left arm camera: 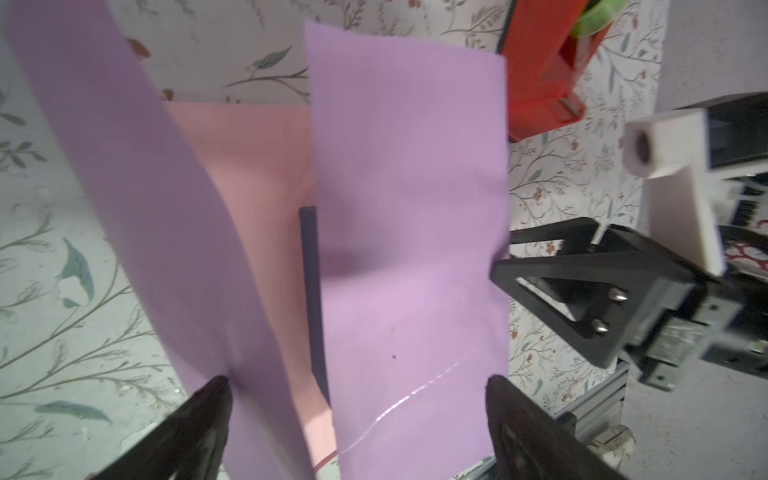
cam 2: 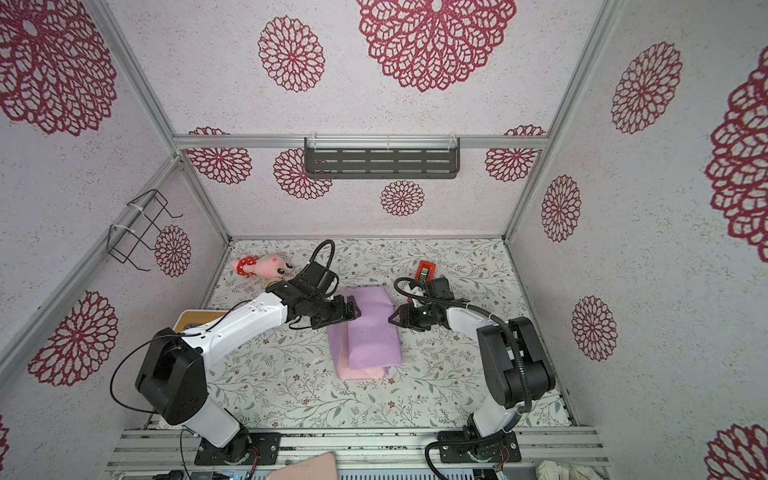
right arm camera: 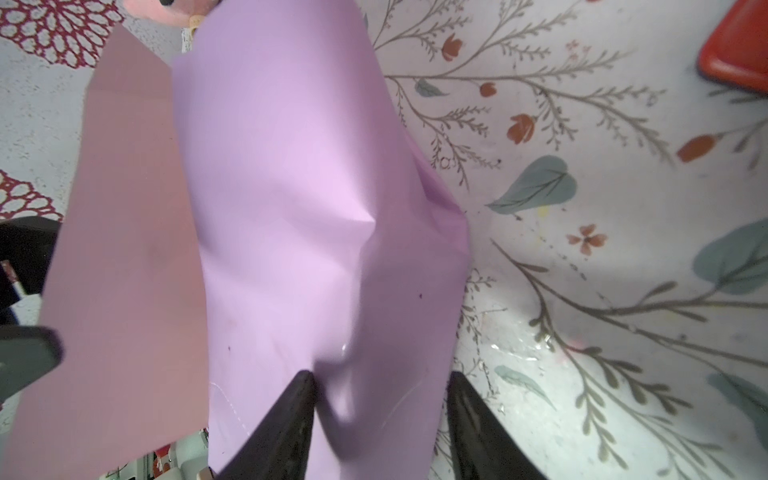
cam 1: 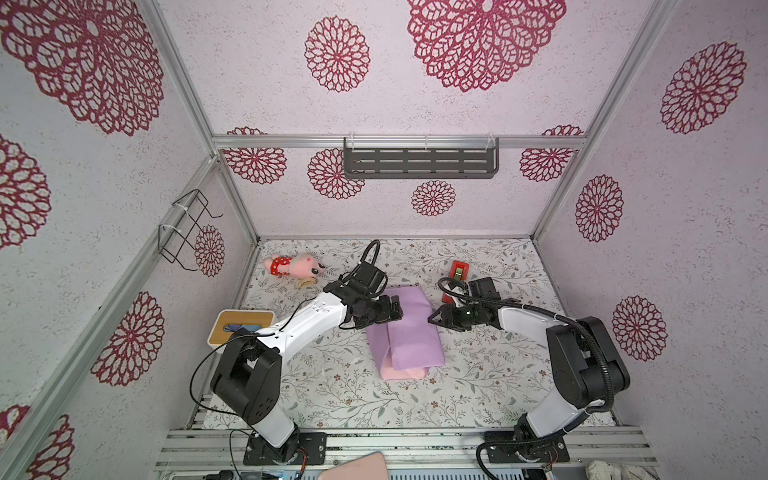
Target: Wrap the gift box in paper
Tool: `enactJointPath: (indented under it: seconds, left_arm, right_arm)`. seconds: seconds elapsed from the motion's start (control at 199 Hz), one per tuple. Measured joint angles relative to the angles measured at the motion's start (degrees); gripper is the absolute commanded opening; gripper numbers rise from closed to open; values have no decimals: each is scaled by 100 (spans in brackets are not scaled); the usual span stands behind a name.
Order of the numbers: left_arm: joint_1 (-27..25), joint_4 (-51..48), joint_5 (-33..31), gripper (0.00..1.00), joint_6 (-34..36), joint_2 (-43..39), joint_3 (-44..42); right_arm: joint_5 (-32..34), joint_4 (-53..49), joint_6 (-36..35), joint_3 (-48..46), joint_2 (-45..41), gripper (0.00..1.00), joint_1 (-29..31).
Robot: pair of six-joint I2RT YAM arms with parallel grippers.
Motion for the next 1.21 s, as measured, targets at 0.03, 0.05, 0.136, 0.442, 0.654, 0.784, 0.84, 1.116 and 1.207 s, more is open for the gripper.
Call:
enactJointPath:
  seconds: [0.03,0.05,0.136,0.442,0.654,0.784,0.84,1.116,1.207]
  left_arm:
    - [81,-7,31,98,2,-20,-109]
    - [127,-7,42,98,7,-26,-173]
    - [391,22,153,98,4,-94,-496]
    - [1121,166,575,97,131,-190,-1054]
    - [1434,424,678,97,214,-289,-1342]
    - [1523,522,765,98,212,-369,-1547]
    - [1526,599,828,98,210,-382,-1600]
    - [1526,811,973,98,210,-472,-1685]
    - [1526,831,979,95,214,-492,-1711]
  right_arm:
    - [0,0,0,0,0,52,0]
    - [0,0,0,0,0,53,0]
    - [0,0,-2,0,0,53,0]
    - [2,0,-2,0,0,53,0]
    - [7,0,2,0,7,55,0]
    - [20,11,20,0,20,58,13]
    - [46,13,39,0,22,60,28]
    - [260,55,201,0,26,67,243]
    - [313,74,251,0,26,67,284]
